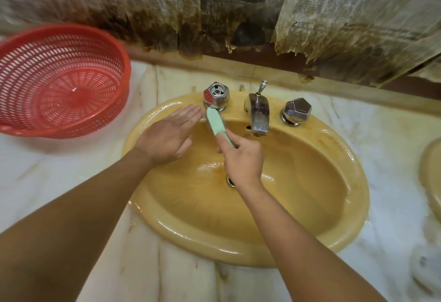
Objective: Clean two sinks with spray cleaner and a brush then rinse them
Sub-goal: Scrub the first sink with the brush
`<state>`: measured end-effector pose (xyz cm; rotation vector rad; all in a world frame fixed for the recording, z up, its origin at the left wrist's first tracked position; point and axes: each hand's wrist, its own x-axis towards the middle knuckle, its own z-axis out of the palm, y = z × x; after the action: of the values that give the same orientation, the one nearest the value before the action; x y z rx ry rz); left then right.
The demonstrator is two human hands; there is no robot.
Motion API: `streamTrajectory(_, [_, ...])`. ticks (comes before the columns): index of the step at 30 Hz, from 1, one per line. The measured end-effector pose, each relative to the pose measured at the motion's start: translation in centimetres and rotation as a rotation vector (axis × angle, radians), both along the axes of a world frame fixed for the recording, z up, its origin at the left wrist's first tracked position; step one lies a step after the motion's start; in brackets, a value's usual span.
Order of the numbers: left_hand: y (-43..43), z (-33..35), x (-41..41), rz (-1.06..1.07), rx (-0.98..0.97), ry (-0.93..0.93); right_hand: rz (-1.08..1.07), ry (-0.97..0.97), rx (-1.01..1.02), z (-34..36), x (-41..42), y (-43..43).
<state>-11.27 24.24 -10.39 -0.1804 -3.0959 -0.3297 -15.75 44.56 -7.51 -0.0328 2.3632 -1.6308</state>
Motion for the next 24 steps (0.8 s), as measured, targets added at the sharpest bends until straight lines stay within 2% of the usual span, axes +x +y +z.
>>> streamTrajectory(4, [0.0,-0.1,0.0,0.007,0.006,0.012,-0.093,0.082,0.153,0.1,-2.3,4.3])
streamTrajectory(7, [0.0,0.0,0.1,-0.002,-0.005,0.019,-0.084,0.152,0.244,0.0,-2.8,7.1])
streamTrajectory(11, [-0.1,-0.3,-0.1,-0.106,-0.072,0.009,-0.164,0.224,0.298,0.5,-2.8,9.9])
streamTrajectory(15, [-0.2,-0.4,-0.9,-0.167,-0.112,-0.01,0.0,0.356,0.505,2.5,-5.2,8.6])
streamTrajectory(20, [-0.2,-0.3,-1.8,-0.178,-0.13,-0.001,0.015,0.292,0.657,4.9,-10.5,4.3])
streamTrajectory(24, [0.1,-0.3,-2.1,-0.183,-0.104,0.02,0.084,0.206,0.715,6.3,-10.5,3.1])
